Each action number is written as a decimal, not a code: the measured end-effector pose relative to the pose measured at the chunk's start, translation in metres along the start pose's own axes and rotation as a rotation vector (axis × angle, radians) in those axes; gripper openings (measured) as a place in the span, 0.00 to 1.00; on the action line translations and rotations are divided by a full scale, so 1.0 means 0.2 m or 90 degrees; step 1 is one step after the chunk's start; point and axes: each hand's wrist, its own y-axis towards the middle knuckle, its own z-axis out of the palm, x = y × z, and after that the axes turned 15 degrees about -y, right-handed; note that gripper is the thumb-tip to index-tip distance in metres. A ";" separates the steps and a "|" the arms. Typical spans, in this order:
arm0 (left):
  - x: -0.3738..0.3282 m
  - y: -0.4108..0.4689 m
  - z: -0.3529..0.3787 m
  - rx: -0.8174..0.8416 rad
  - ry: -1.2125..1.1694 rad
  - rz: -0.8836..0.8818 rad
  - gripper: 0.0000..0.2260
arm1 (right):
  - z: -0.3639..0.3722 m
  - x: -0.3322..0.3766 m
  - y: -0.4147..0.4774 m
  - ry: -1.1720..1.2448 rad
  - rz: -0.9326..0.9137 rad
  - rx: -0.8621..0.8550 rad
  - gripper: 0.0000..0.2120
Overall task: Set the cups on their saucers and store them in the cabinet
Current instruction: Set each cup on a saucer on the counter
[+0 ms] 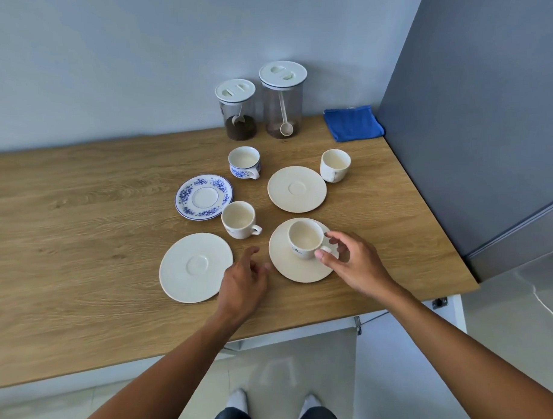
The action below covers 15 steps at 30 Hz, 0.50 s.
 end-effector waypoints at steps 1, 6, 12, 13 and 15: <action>0.01 0.00 -0.04 -0.003 0.013 0.015 0.18 | -0.02 0.01 0.02 -0.001 -0.004 0.010 0.27; 0.06 0.03 -0.26 -0.069 0.098 0.081 0.16 | -0.07 0.11 0.16 -0.064 -0.041 0.028 0.28; 0.17 0.11 -0.54 -0.123 0.159 0.090 0.17 | -0.07 0.26 0.32 -0.096 -0.096 0.085 0.28; 0.18 0.12 -0.58 -0.129 0.162 0.084 0.17 | -0.06 0.29 0.35 -0.100 -0.107 0.095 0.28; 0.23 0.14 -0.66 -0.140 0.172 0.071 0.18 | -0.04 0.37 0.40 -0.113 -0.122 0.121 0.27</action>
